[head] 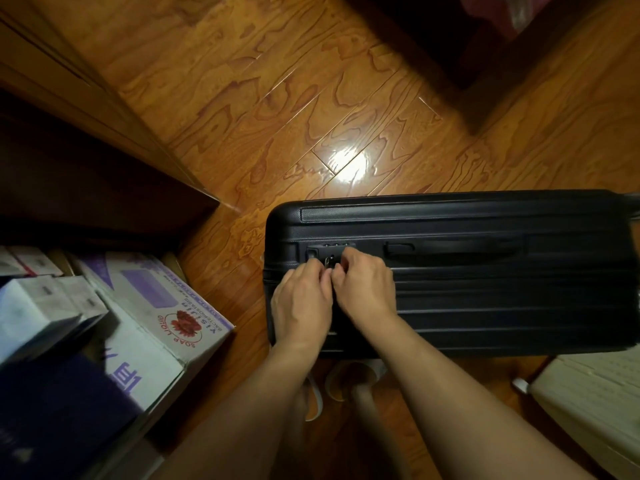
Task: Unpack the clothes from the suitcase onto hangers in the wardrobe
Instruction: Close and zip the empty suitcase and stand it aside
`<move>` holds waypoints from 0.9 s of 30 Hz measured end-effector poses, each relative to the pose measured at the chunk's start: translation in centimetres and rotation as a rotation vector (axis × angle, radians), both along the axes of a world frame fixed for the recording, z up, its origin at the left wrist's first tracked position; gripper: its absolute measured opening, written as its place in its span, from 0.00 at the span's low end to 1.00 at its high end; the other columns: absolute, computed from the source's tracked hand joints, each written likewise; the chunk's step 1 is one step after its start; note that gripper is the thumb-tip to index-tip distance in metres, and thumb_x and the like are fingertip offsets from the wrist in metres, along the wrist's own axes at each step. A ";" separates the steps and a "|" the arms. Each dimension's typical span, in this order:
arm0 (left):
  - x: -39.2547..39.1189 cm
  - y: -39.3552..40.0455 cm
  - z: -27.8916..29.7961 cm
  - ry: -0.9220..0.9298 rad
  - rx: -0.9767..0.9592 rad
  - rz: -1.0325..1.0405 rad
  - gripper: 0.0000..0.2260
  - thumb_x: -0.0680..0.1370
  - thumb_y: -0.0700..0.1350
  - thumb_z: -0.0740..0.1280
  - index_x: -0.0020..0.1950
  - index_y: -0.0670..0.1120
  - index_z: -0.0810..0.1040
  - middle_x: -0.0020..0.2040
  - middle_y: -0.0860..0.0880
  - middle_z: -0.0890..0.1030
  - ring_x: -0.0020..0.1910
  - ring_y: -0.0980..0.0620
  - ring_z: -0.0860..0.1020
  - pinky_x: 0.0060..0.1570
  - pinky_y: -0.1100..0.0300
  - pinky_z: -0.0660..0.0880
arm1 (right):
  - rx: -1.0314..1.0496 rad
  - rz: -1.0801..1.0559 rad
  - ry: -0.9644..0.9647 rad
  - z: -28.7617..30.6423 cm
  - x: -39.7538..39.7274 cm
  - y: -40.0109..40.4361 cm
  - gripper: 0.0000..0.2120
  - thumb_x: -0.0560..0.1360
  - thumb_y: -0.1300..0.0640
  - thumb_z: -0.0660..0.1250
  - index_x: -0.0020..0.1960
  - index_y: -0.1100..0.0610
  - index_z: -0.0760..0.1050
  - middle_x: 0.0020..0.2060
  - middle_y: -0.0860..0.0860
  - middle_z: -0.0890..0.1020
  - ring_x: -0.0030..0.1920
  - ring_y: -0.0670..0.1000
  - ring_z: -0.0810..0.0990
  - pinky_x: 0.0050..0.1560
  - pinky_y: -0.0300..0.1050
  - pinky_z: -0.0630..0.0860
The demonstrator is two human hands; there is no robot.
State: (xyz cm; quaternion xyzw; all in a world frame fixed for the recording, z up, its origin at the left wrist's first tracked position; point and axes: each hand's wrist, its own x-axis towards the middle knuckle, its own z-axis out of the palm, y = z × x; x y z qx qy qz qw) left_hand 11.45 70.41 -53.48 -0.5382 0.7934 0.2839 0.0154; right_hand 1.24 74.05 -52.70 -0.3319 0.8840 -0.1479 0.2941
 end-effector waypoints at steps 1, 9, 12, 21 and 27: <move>0.0 0.0 0.0 -0.009 0.001 -0.008 0.08 0.82 0.51 0.61 0.49 0.48 0.76 0.44 0.51 0.81 0.47 0.49 0.78 0.46 0.49 0.76 | 0.006 0.019 -0.014 -0.1 -0.2 -0.1 0.12 0.78 0.52 0.63 0.38 0.53 0.66 0.35 0.53 0.77 0.41 0.61 0.78 0.36 0.48 0.64; 0.2 0.2 0.2 -0.031 -0.022 -0.053 0.07 0.82 0.50 0.62 0.50 0.49 0.76 0.45 0.51 0.80 0.47 0.49 0.78 0.45 0.51 0.76 | -0.142 0.036 -0.064 -1.2 -0.3 2.5 0.10 0.79 0.53 0.64 0.42 0.56 0.76 0.36 0.49 0.76 0.36 0.50 0.74 0.36 0.45 0.67; 0.6 0.4 -0.2 -0.037 -0.057 -0.094 0.07 0.82 0.49 0.61 0.48 0.48 0.76 0.43 0.50 0.79 0.45 0.48 0.78 0.43 0.49 0.76 | -0.093 0.044 -0.049 -1.0 0.2 2.3 0.12 0.81 0.53 0.61 0.40 0.55 0.73 0.36 0.48 0.73 0.35 0.49 0.72 0.36 0.44 0.67; 0.1 0.0 -0.1 -0.083 -0.027 -0.123 0.09 0.84 0.51 0.58 0.48 0.50 0.73 0.45 0.51 0.79 0.47 0.49 0.77 0.46 0.48 0.76 | 0.142 0.123 -0.052 0.1 -0.6 -0.4 0.10 0.79 0.53 0.59 0.42 0.56 0.72 0.46 0.57 0.81 0.48 0.62 0.80 0.40 0.47 0.66; 0.0 0.3 0.2 -0.070 -0.023 -0.090 0.08 0.83 0.50 0.59 0.50 0.49 0.75 0.45 0.51 0.80 0.47 0.50 0.78 0.47 0.49 0.77 | -0.033 0.111 0.001 -1.0 0.0 2.4 0.11 0.83 0.50 0.58 0.48 0.54 0.74 0.42 0.50 0.77 0.42 0.55 0.79 0.37 0.48 0.70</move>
